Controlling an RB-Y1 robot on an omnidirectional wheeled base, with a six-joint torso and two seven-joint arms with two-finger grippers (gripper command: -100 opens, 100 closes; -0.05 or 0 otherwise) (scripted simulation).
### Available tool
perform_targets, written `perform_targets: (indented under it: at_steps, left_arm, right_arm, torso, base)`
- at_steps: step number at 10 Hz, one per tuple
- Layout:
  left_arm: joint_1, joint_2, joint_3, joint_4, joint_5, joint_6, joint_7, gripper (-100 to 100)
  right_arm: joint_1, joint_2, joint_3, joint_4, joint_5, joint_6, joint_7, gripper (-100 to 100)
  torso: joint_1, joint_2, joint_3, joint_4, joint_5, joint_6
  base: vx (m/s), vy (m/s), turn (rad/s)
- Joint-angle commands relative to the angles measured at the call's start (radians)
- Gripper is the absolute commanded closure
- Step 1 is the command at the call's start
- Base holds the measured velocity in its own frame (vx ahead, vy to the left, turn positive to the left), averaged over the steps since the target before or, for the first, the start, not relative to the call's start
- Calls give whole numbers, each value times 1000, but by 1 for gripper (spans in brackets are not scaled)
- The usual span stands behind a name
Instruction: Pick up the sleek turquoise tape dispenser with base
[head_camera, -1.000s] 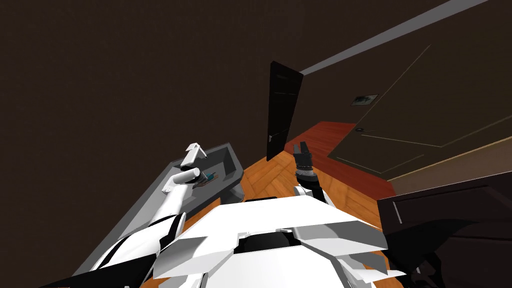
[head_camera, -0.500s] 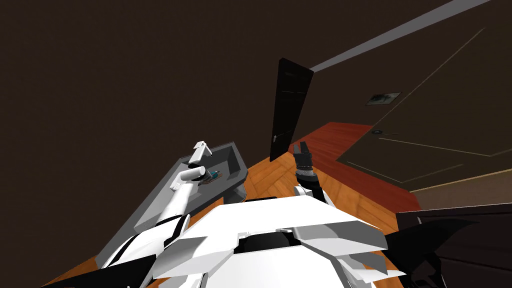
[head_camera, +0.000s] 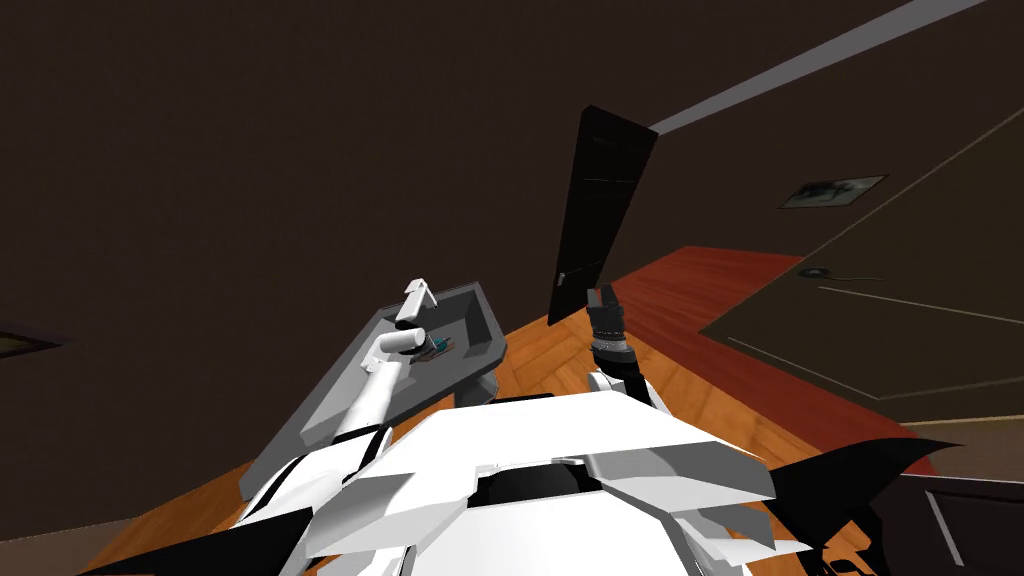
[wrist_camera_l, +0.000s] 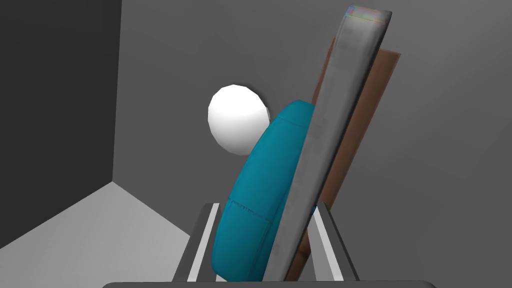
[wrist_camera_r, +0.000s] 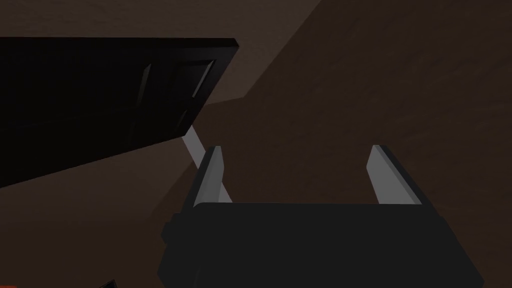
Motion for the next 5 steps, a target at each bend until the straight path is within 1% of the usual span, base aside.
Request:
perform_targets:
  at_steps: [1, 2, 3, 4, 5]
  left_arm:
    - [3, -22, -28, -50, -17, 30, 22, 100]
    - [3, -40, -52, -86, -31, 52, 39, 100]
    - [3, -40, -52, -103, -31, 52, 39, 100]
    - [11, -44, -52, -94, -34, 44, 40, 100]
    - [10, -44, -52, -96, -34, 45, 41, 0]
  right_arm:
    - [0, 0, 0, 0, 0, 0, 0, 0]
    - [0, 0, 0, 0, 0, 0, 0, 0]
    - [0, 0, 0, 0, 0, 0, 0, 0]
    - [0, 0, 0, 0, 0, 0, 0, 0]
    - [0, 0, 0, 0, 0, 0, 0, 0]
  torso:
    - [0, 0, 0, 0, 0, 0]
    - [0, 0, 0, 0, 0, -1]
    - [1, 0, 0, 0, 0, -2]
    - [0, 0, 0, 1, 0, 0]
    - [-1, 1, 1, 0, 0, 0]
  base:
    - [31, 31, 158]
    - [51, 50, 247]
    - [34, 34, 80]
    - [11, 12, -7]
    - [0, 0, 0]
